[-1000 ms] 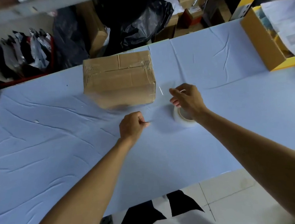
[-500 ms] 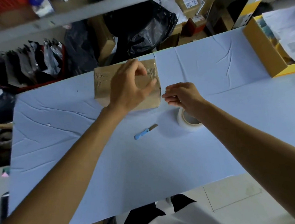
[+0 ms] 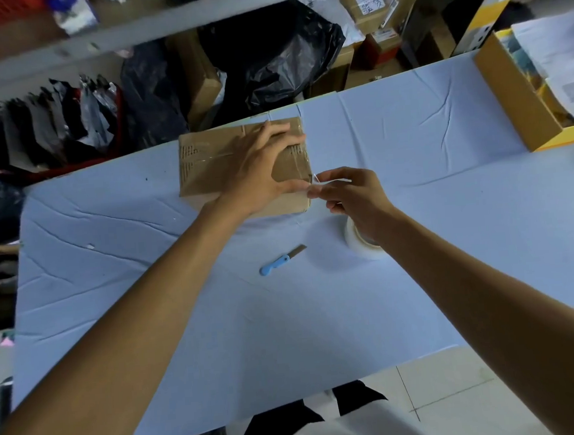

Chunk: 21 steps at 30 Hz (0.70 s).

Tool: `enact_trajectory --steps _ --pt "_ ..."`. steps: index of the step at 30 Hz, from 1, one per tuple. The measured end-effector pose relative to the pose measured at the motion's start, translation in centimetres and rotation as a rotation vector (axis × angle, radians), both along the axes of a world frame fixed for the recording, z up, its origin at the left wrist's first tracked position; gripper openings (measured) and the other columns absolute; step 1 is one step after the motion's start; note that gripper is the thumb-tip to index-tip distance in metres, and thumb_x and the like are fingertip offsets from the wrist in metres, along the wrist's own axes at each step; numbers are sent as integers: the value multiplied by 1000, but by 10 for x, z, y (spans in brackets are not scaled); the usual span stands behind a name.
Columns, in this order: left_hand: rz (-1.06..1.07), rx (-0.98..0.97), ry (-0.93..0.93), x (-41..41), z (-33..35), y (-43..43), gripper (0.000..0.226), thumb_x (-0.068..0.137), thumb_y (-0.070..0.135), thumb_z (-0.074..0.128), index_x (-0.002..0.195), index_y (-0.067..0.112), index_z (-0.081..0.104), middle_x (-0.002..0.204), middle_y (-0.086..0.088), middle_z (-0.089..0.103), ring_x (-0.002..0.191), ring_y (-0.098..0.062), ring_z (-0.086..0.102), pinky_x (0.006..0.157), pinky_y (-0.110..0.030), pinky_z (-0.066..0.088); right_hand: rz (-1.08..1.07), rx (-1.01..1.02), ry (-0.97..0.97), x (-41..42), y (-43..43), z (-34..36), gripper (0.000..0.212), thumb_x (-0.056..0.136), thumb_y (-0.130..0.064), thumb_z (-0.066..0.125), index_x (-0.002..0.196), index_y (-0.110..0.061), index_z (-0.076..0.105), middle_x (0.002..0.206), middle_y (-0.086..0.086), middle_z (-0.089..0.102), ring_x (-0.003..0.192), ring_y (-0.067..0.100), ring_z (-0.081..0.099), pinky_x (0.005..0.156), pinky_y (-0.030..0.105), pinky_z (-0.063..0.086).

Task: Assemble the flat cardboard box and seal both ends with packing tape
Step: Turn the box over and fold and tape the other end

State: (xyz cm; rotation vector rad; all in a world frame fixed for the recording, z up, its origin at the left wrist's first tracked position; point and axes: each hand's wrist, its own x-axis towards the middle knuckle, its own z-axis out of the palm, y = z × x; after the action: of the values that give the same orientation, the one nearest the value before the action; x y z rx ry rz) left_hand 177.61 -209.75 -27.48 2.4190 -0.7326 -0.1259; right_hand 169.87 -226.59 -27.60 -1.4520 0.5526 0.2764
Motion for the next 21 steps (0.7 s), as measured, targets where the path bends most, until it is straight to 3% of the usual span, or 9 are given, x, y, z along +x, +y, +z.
enact_trajectory --steps 3,8,14,18,21 --pt "-1 1 16 1 1 1 72 67 44 80 132 29 52 143 3 37 134 -18 29 110 -40 27 -1 -57 -64 -1 0 -3 10 76 -7 77 81 -5 69 72 10 72 59 15 54 55 20 43" --pt "17 20 -12 -5 -2 -3 70 66 33 82 129 27 54 141 1 40 136 -21 28 112 -43 26 -26 -226 -109 1 7 -8 9 72 -7 79 73 -6 70 64 9 69 44 12 53 48 22 45" --pt "37 171 -165 -7 -6 -7 71 64 45 80 126 24 55 140 -5 45 135 -29 32 110 -45 19 -52 -365 -166 -1 14 -6 14 77 -14 77 67 -17 67 64 3 65 46 12 55 47 20 44" --pt "52 182 -165 -8 -7 -8 72 64 47 81 128 26 55 144 -4 44 139 -29 29 112 -48 15 -142 -412 -145 -1 22 -10 15 76 -7 71 65 -18 68 66 5 67 55 19 57 59 39 51" --pt "63 189 -146 -8 -6 -8 74 65 48 80 131 28 52 148 -2 41 142 -28 25 114 -47 12 -179 -487 -144 0 29 -12 19 75 -2 66 65 -19 67 71 0 65 68 21 62 64 42 50"
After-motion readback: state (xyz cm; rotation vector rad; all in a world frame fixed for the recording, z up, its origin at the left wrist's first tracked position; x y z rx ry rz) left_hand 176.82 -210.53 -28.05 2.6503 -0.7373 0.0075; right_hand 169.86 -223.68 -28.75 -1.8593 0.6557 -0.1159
